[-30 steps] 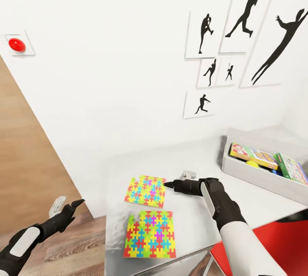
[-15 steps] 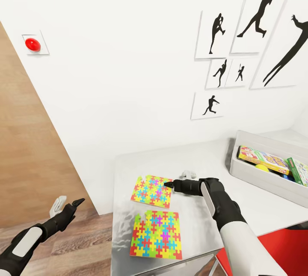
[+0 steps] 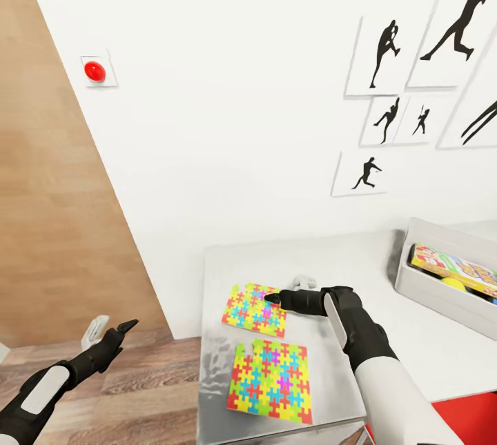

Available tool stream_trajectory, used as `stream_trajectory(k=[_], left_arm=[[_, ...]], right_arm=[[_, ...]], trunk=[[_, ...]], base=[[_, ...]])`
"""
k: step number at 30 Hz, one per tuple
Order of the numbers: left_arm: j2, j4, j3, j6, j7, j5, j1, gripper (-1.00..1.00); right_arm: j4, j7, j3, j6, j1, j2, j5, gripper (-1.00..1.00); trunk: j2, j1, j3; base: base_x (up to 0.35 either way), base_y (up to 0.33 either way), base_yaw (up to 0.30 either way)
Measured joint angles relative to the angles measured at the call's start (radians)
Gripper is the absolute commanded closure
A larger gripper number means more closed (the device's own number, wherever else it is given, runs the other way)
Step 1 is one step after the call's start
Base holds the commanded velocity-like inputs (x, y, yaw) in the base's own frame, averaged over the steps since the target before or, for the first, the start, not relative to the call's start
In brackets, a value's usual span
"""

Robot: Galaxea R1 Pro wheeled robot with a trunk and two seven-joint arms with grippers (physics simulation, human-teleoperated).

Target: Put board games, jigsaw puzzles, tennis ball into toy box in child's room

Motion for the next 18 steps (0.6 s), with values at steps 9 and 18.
stream_trajectory(k=[9, 18], left_arm=[[-0.013, 0.001, 0.000, 0.000, 0.000, -0.001, -0.001, -1.00], [-0.017, -0.001, 0.000, 0.000, 0.000, 0.001, -0.001, -1.00]], right_arm=[[0.005, -0.001, 0.001, -0.001, 0.000, 0.000, 0.002, -1.00], [0.016, -0.001, 0.002, -0.002, 0.000, 0.000, 0.003, -1.00]], trunk=[[0.000, 0.000, 0.003], [0.000, 0.000, 0.009]], base=[[0.000, 0.000, 0.124], [0.000, 0.000, 0.268]])
